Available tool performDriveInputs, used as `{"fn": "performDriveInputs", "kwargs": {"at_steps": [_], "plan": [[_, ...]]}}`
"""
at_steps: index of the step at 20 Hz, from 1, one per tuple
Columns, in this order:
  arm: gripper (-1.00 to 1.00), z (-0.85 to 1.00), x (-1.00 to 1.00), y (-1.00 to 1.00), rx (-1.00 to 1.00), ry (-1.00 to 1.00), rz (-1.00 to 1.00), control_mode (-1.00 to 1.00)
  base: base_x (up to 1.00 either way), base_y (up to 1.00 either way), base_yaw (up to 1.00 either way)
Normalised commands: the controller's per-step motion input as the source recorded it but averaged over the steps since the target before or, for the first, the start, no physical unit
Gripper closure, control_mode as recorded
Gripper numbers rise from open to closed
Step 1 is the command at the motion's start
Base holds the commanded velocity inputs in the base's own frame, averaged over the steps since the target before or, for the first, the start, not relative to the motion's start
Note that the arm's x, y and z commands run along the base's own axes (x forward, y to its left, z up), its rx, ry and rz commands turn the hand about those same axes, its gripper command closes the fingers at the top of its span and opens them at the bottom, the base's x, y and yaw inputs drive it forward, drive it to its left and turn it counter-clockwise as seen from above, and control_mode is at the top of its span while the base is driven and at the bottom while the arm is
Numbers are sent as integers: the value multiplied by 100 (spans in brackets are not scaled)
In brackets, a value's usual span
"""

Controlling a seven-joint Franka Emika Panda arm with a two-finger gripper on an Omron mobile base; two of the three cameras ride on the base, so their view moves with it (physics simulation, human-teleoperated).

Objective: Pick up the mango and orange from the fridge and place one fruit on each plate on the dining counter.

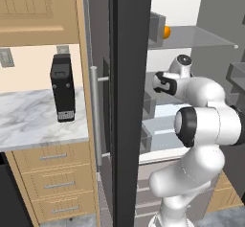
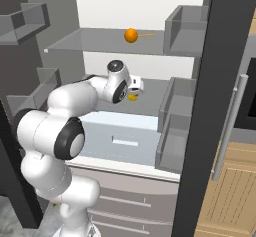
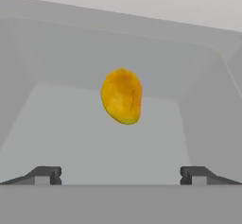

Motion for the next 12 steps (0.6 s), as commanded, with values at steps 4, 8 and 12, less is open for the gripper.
{"fn": "performDriveInputs", "kwargs": {"at_steps": [4,8,12], "plan": [[-100,-8,47,0,0,0,0,-100,0,0,0],[-100,-4,39,0,0,0,0,-100,0,0,0],[-100,-18,49,0,0,0,0,-100,0,0,0]]}}
